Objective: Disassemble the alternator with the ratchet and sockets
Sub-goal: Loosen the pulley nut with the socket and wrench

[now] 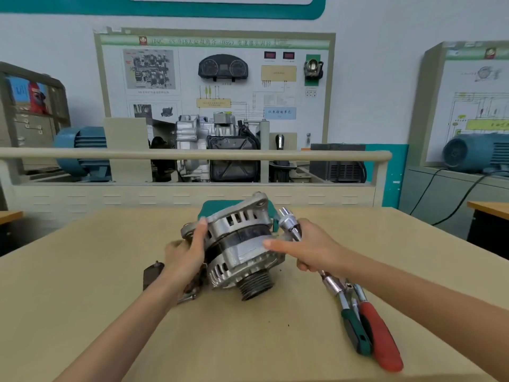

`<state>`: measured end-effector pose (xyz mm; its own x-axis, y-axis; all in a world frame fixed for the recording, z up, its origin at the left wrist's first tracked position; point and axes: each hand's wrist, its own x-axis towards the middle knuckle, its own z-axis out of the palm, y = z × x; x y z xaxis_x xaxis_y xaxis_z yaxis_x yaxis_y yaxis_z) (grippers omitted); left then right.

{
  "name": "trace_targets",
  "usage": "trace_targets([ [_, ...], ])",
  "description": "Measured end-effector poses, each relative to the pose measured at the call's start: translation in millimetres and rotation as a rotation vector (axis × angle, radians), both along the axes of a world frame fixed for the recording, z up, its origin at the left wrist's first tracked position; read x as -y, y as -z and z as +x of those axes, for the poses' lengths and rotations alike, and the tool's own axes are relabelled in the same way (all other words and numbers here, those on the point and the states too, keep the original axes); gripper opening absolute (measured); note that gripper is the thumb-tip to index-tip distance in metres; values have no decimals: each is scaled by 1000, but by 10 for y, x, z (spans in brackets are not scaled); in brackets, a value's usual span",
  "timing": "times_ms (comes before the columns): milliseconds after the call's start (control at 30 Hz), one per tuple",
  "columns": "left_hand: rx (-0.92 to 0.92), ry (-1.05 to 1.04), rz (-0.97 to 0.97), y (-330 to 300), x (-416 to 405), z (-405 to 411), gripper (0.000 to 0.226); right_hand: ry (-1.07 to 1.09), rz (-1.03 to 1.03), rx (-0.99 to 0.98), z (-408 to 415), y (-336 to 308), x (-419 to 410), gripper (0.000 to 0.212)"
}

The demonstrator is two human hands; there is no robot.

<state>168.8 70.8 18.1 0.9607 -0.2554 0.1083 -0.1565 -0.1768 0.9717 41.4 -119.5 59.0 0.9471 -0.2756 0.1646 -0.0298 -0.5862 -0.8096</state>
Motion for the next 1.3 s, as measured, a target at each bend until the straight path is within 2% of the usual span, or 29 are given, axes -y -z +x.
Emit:
trace_targets([
  [67, 201, 89, -59, -17, 14, -47, 68, -40, -60, 143, 24, 32, 9, 51],
  [167, 334, 147, -141, -32, 69, -78, 64, -107, -257, 220, 25, -7, 42, 57],
  [233, 395, 193, -124, -17, 83, -107, 66, -122, -387, 271, 30, 0, 72, 55],
  [333, 578, 358, 29, -65, 99, -156, 91, -110, -347, 381, 27, 79, 65, 42],
  [400, 772, 420, 201, -141, 148, -192, 104, -85, -296, 439, 14, 141, 46, 28],
  [467, 1037, 345, 504, -192, 204, -211, 106, -77, -283, 491, -9, 185, 23, 27],
  [533, 1152, 310, 587, -198, 215, -208, 105, -79, -269, 507, -21, 199, 9, 26],
  [633, 1190, 258, 554, -185, 209, -185, 98, -96, -246, 529, -29, 185, 6, 30],
  [733, 1116, 57, 759, -163, 184, -135, 109, -97, -243, 532, -15, 205, 12, 25],
  [833, 977, 218, 664, -97, 108, -88, 111, -79, -212, 530, -6, 222, 34, 28],
  [933, 1031, 278, 565, -98, 59, -37, 108, -69, -192, 529, 3, 213, 31, 32],
  [1067, 1098, 274, 658, -213, 84, 63, 111, -44, -152, 522, 72, 139, 14, 42],
  [1200, 1032, 341, 733, -347, 90, 246, 107, -19, -127, 502, 223, 45, -1, 45],
  [1300, 990, 401, 716, -413, 125, 369, 104, 12, -136, 481, 341, -26, 13, 49],
])
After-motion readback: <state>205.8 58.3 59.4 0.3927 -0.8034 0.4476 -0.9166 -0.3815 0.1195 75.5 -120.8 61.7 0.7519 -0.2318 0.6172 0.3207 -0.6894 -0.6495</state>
